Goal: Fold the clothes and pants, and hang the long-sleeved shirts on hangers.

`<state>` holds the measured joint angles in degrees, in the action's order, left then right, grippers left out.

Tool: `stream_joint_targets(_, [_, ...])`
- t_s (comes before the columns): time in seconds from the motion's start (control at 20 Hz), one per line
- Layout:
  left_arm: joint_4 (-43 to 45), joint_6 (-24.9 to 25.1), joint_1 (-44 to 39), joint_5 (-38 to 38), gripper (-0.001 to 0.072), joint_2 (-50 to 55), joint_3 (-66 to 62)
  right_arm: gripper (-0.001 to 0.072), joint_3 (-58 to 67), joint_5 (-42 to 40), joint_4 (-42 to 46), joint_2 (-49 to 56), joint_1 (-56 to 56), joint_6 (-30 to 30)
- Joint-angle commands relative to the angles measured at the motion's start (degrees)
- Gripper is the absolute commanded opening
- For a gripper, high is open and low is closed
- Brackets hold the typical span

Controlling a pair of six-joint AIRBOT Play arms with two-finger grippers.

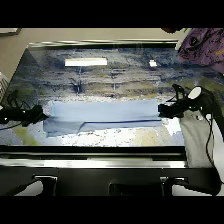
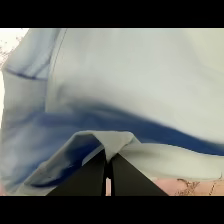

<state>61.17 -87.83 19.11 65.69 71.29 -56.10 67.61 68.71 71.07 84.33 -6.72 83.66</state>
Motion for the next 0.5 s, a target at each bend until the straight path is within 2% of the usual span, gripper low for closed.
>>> stream_joint_targets(0.0, [-1.3, 0.9, -1.0, -1.3, 0.0019, 9.7, -8.0, 0.0038, 6.9, -2.3, 3.6, 5.8, 1.7, 2.8])
stream_joint_targets(0.45, [-2.8, -0.2, -2.8, -2.7, 0.0020, 24.0, -18.7, 0.0038, 16.0, -4.4, 2.0, 16.0, 1.7, 4.2])
